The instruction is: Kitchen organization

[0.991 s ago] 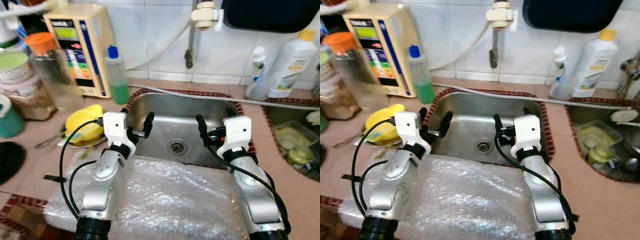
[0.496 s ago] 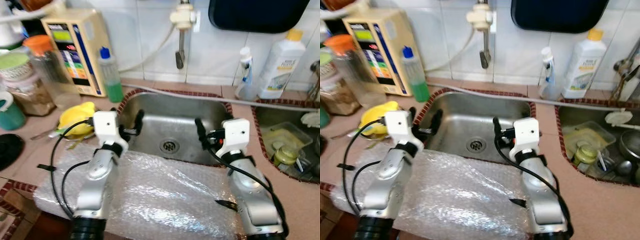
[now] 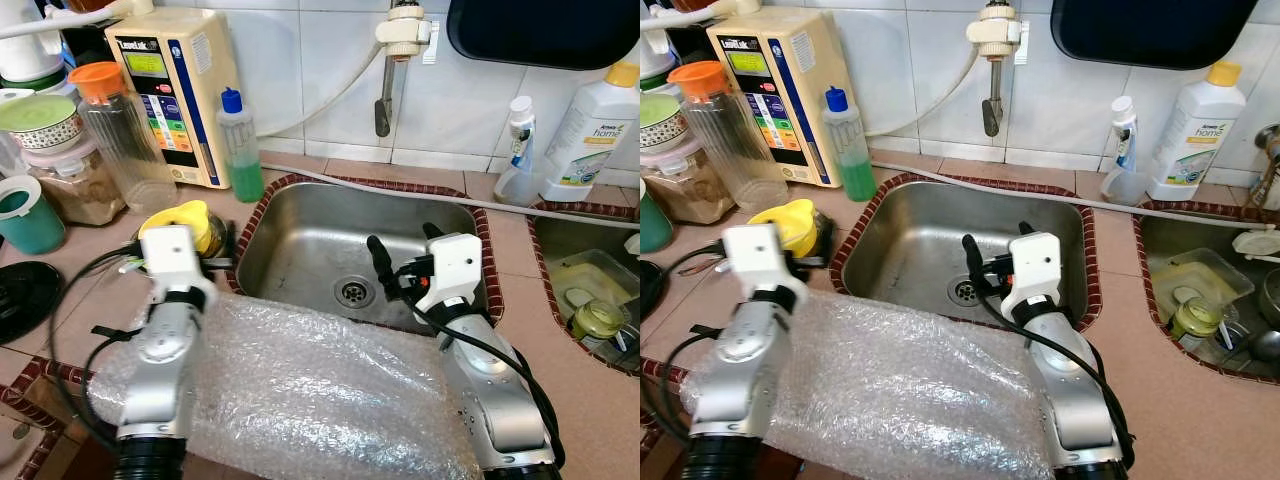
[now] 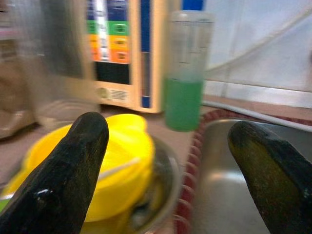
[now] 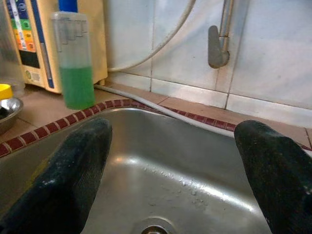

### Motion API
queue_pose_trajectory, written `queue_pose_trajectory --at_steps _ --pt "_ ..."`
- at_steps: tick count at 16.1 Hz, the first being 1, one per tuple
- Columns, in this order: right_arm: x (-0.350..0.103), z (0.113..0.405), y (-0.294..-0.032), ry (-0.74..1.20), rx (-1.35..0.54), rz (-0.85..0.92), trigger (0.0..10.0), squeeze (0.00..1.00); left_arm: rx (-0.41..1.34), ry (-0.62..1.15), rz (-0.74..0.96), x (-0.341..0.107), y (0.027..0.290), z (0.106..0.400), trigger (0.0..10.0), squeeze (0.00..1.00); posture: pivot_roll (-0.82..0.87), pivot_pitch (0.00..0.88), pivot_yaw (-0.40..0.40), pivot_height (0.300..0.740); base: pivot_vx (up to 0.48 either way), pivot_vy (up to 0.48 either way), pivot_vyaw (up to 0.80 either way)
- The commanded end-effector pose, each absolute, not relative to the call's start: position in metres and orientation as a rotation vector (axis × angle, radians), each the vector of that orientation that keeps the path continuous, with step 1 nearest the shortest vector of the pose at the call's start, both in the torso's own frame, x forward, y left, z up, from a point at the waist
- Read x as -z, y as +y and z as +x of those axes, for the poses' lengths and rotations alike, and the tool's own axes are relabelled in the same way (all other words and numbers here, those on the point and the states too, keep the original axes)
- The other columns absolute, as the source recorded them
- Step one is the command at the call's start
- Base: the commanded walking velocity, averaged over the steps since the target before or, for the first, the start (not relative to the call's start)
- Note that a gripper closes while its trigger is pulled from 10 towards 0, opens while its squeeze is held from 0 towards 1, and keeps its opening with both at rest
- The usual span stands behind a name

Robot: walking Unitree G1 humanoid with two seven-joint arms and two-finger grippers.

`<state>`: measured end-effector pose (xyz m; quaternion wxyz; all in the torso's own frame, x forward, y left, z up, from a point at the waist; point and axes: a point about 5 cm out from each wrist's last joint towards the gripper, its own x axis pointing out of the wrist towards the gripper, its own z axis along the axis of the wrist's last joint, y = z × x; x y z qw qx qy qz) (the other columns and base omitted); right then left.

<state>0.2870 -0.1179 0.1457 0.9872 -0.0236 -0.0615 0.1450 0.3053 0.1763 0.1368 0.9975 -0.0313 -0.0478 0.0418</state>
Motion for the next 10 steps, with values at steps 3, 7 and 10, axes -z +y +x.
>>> queue_pose_trajectory --at_steps 3,7,10 --pt "-0.150 0.279 -0.104 -0.102 -0.426 0.080 10.0 0.00 -0.176 -0.124 -0.055 -0.144 0.197 0.302 10.0 0.00 0.07 0.000 0.061 0.740 0.000 0.000 0.00" --pt "-0.144 0.266 -0.095 -0.031 -0.614 0.068 10.0 0.00 -0.238 -0.150 -0.047 -0.148 0.207 0.297 10.0 0.00 0.08 0.000 0.058 0.740 0.000 0.000 0.00" --pt "-0.142 0.262 -0.098 -0.008 -0.682 0.073 10.0 0.00 -0.287 -0.149 -0.056 -0.150 0.214 0.292 10.0 0.00 0.08 0.000 0.055 0.740 0.000 0.000 0.00"
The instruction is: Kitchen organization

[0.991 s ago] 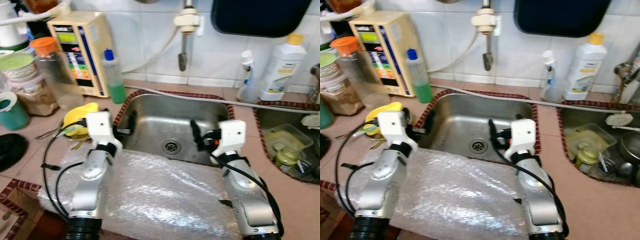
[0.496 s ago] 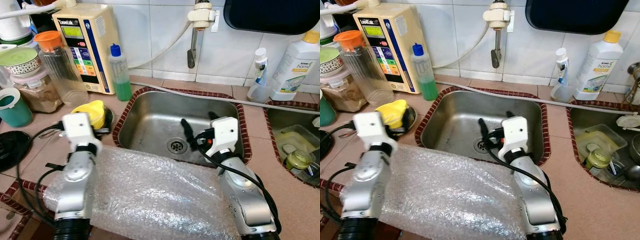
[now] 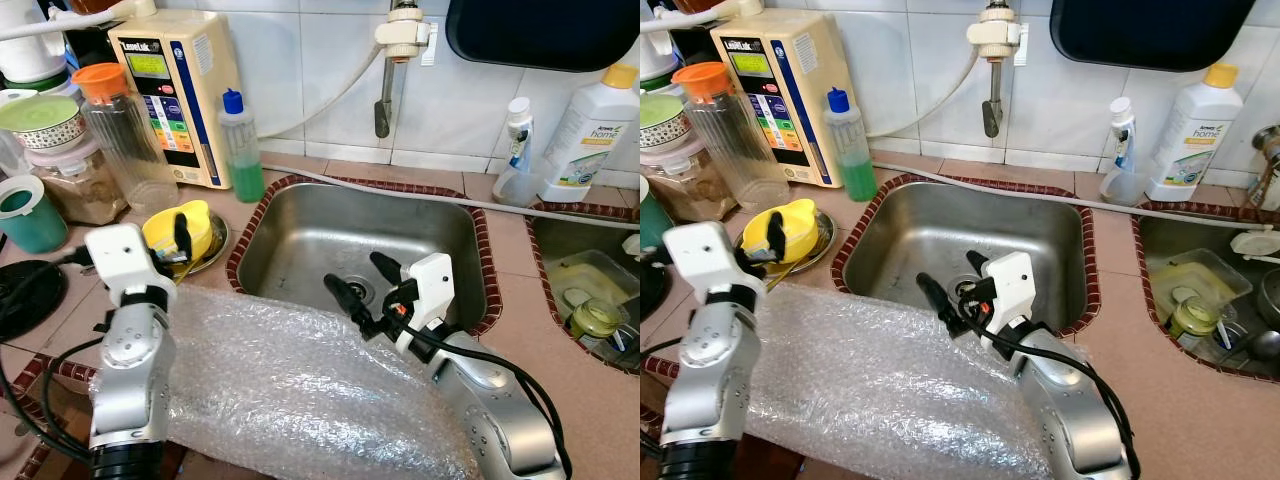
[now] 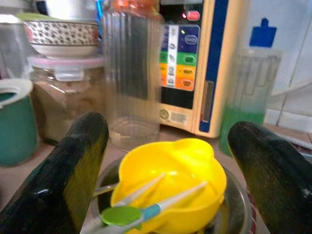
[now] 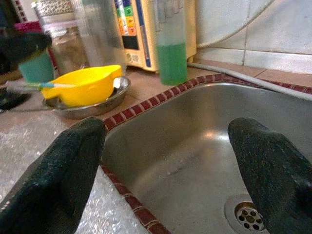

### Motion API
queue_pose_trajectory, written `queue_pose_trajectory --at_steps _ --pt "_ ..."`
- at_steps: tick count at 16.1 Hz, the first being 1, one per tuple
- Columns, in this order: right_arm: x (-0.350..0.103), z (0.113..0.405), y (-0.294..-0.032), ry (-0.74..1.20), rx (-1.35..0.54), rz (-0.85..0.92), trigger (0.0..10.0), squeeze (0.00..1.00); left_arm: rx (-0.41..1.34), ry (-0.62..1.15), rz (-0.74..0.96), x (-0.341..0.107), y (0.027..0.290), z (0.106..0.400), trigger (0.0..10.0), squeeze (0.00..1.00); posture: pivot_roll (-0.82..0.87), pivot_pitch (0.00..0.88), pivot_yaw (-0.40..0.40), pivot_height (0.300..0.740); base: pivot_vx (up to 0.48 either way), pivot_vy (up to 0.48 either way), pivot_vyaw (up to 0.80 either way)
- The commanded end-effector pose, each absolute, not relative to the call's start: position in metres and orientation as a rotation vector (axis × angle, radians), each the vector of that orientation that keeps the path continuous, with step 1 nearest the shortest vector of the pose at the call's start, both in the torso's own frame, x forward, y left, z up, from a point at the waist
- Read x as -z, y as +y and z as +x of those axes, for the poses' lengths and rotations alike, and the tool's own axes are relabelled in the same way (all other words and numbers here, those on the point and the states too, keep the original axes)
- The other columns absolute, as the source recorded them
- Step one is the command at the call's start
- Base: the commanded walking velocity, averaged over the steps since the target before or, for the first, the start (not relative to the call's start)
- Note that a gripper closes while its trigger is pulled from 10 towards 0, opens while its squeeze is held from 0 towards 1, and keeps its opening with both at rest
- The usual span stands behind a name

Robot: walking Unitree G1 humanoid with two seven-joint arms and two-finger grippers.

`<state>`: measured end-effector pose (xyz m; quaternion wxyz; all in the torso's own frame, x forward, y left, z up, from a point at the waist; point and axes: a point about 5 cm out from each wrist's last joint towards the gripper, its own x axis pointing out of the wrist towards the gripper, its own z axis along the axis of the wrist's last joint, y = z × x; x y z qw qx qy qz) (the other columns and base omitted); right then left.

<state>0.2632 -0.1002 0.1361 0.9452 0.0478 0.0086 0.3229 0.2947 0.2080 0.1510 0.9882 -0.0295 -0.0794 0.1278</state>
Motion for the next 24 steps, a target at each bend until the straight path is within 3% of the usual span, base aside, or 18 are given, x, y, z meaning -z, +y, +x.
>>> queue_pose_trajectory --at_steps 1,5,9,14,15,22,23,24 --pt "-0.142 0.261 -0.100 0.005 -0.691 0.079 10.0 0.00 -0.298 -0.145 -0.058 -0.150 0.216 0.289 10.0 0.00 0.08 0.000 0.055 0.740 0.000 0.000 0.00" --pt "-0.144 0.258 -0.102 0.035 -0.776 0.097 10.0 0.00 -0.392 -0.060 -0.145 -0.132 0.229 0.283 10.0 0.00 0.09 0.000 0.047 0.740 0.000 0.000 0.00" --pt "-0.141 0.246 -0.101 0.094 -0.928 0.084 10.0 0.00 -0.314 -0.010 -0.211 -0.121 0.217 0.292 10.0 0.00 0.07 0.000 0.050 0.740 0.000 0.000 0.00" --pt "-0.144 0.251 -0.104 0.040 -0.830 0.038 10.0 0.00 -0.266 0.001 -0.215 -0.116 0.211 0.298 10.0 0.00 0.05 0.000 0.058 0.740 0.000 0.000 0.00" --pt "-0.144 0.248 -0.103 0.054 -0.855 0.100 10.0 0.00 -0.272 0.004 -0.211 -0.115 0.214 0.300 10.0 0.00 0.05 0.000 0.060 0.740 0.000 0.000 0.00" --pt "-0.147 0.250 -0.103 0.031 -0.845 0.061 10.0 0.00 -0.280 -0.023 -0.205 -0.117 0.222 0.304 10.0 0.00 0.06 0.000 0.057 0.740 0.000 0.000 0.00" --pt "-0.148 0.250 -0.101 0.028 -0.857 0.067 10.0 0.00 -0.247 -0.038 -0.233 -0.118 0.220 0.306 3.1 0.00 0.06 0.000 0.057 0.740 0.000 0.000 0.00" --pt "-0.148 0.249 -0.100 0.032 -0.861 0.075 10.0 0.00 -0.240 -0.042 -0.237 -0.118 0.219 0.307 1.4 0.00 0.06 0.000 0.057 0.740 0.000 0.000 0.00"
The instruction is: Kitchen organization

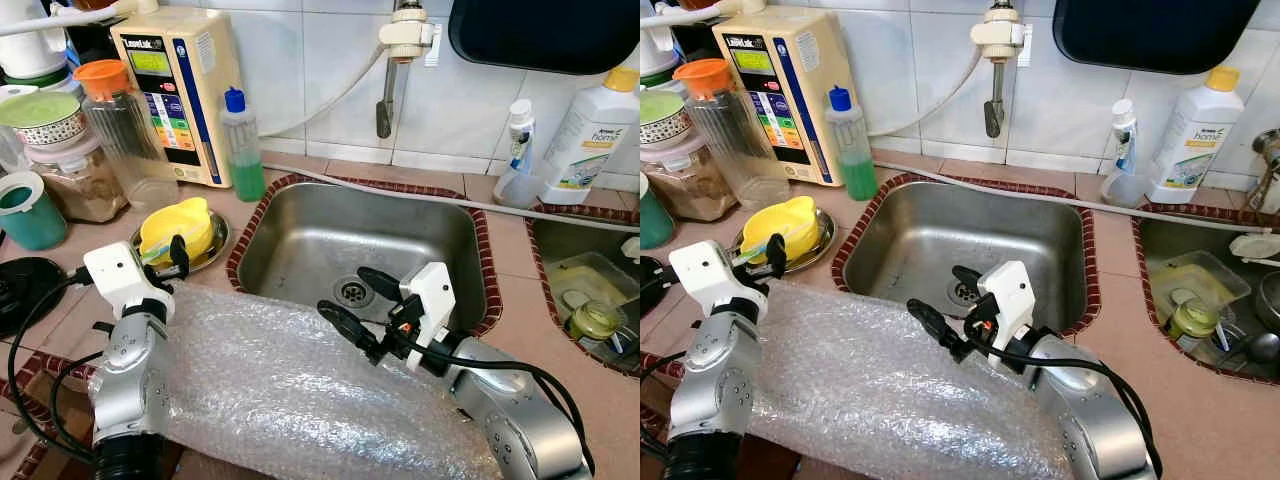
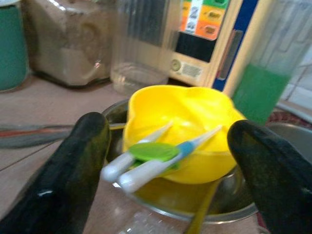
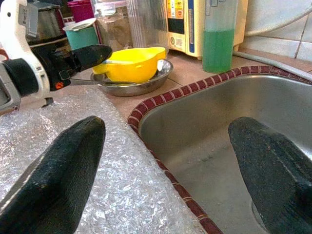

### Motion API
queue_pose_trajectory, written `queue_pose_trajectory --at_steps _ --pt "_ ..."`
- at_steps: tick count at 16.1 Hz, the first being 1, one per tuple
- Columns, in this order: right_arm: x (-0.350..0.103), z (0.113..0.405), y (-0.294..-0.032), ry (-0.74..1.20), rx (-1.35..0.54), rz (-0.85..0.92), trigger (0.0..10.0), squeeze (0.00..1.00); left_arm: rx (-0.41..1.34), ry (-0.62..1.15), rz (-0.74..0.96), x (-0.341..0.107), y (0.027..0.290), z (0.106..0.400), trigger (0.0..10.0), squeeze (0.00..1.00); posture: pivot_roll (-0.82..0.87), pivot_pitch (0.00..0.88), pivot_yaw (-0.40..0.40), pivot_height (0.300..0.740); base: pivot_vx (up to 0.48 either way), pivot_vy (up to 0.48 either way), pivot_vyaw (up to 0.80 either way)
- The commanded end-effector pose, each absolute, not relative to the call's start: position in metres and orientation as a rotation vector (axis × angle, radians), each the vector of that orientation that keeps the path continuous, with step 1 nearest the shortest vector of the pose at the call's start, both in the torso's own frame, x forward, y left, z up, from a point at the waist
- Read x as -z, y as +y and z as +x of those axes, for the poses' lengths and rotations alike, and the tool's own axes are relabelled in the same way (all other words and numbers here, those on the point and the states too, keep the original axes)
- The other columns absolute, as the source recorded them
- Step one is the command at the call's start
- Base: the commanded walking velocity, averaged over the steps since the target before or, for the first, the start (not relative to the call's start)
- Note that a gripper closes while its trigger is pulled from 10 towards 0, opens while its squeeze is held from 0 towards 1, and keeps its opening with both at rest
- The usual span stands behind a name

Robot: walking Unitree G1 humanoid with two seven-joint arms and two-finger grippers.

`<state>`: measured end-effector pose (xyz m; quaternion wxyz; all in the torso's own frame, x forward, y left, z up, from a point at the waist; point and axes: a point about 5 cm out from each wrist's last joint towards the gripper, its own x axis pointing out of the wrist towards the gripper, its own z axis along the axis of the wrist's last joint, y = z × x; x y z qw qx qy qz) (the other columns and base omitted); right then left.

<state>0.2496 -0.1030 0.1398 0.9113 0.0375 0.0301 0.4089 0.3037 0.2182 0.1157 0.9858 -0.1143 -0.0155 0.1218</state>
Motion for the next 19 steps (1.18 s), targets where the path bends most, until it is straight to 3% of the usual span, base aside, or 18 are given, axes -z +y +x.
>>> queue_pose_trajectory --at_steps 1,19 --pt "-0.1480 0.2487 -0.1002 0.030 -0.862 0.068 10.0 0.00 -0.239 -0.045 -0.238 -0.1186 0.2191 0.3070 0.2 0.00 0.05 0.000 0.056 0.740 0.000 0.000 0.00" --pt "-0.1463 0.2417 -0.0985 0.062 -0.930 0.104 10.0 0.00 -0.237 -0.053 -0.215 -0.1163 0.2154 0.3086 0.0 0.00 0.05 0.000 0.058 0.740 0.000 0.000 0.00"
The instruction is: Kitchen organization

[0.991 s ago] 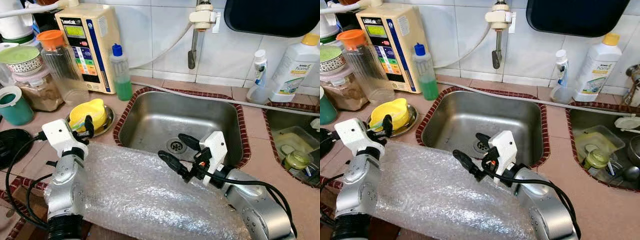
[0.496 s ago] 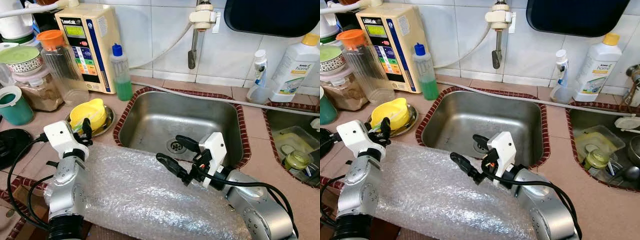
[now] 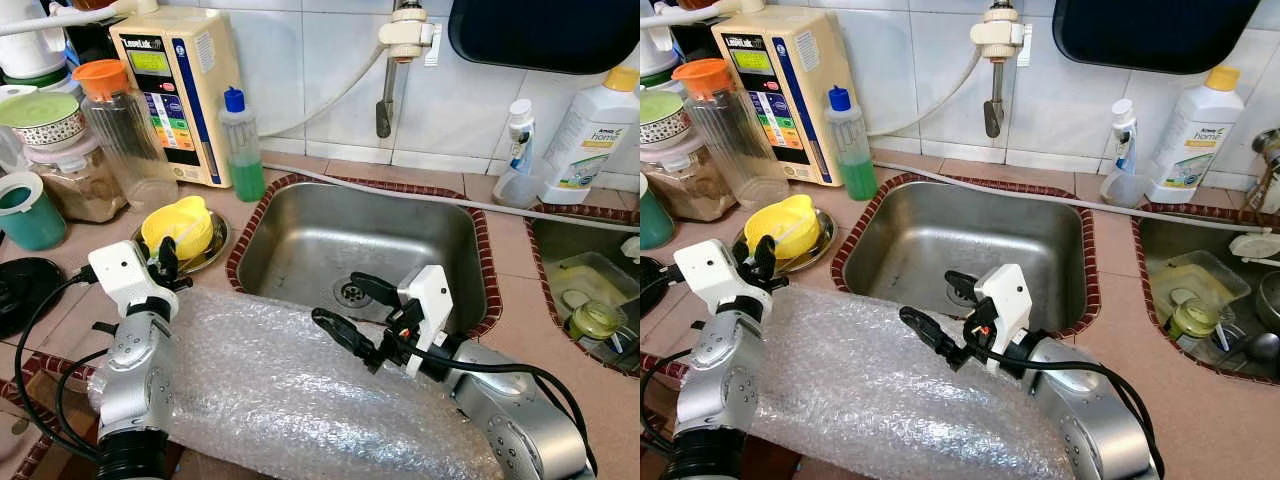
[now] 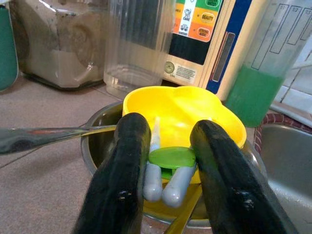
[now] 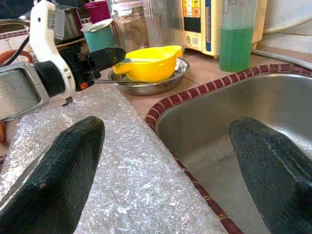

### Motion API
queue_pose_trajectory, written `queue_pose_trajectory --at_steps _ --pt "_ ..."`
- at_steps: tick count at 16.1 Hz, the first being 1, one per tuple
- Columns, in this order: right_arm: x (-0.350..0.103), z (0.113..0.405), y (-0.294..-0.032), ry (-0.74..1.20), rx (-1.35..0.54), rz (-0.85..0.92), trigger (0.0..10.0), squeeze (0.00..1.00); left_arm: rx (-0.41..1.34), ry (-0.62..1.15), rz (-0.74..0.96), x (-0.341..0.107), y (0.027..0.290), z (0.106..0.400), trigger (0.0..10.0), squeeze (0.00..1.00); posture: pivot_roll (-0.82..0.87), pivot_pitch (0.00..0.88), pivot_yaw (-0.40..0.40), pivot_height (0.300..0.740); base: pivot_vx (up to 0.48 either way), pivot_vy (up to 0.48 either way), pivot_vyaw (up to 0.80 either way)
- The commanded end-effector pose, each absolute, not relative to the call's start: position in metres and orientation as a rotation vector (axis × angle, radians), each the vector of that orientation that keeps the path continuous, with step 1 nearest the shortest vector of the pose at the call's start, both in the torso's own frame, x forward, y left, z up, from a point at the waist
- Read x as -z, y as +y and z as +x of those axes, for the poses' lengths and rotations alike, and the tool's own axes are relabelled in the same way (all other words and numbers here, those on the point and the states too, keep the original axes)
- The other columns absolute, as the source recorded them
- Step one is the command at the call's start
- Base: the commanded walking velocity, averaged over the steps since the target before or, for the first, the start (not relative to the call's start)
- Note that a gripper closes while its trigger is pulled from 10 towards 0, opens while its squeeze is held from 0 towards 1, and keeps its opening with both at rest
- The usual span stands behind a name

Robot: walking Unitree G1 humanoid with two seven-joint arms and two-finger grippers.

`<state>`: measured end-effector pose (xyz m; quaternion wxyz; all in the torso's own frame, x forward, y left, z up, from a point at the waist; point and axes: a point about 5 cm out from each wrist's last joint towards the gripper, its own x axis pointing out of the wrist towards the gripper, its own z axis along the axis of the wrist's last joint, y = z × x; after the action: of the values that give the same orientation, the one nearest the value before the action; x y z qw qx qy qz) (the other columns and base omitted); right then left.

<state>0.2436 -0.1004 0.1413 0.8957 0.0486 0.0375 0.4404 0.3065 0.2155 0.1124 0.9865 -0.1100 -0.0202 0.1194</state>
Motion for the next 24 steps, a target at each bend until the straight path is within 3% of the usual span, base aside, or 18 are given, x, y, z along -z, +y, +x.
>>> queue_pose_trajectory --at_steps 1,11,15,17,20,24 --pt "-0.147 0.241 -0.098 0.063 -0.940 0.108 10.0 0.00 -0.237 -0.054 -0.213 -0.117 0.215 0.309 0.0 0.00 0.05 0.000 0.059 0.740 0.000 0.000 0.00" --pt "-0.149 0.244 -0.101 0.057 -0.939 0.107 10.0 0.00 -0.196 -0.139 -0.149 -0.138 0.205 0.306 0.0 0.00 0.06 0.000 0.052 0.740 0.000 0.000 0.00" --pt "-0.153 0.253 -0.105 0.031 -0.887 0.148 10.0 0.00 -0.041 -0.244 -0.056 -0.158 0.183 0.307 0.0 0.00 0.06 0.000 0.053 0.740 0.000 0.000 0.00" --pt "-0.156 0.265 -0.116 0.004 -0.754 0.212 10.0 0.00 0.126 -0.354 0.003 -0.180 0.161 0.308 0.0 0.00 0.06 0.000 0.053 0.740 0.000 0.000 0.00" --pt "-0.156 0.284 -0.138 -0.012 -0.536 0.325 10.0 0.00 0.273 -0.331 -0.119 -0.186 0.143 0.311 0.0 0.00 0.06 0.000 0.053 0.740 0.000 0.000 0.00" --pt "-0.161 0.295 -0.150 -0.032 -0.415 0.474 10.0 0.00 0.446 -0.282 -0.329 -0.190 0.121 0.312 0.0 0.00 0.05 0.000 0.061 0.740 0.000 0.000 0.00"
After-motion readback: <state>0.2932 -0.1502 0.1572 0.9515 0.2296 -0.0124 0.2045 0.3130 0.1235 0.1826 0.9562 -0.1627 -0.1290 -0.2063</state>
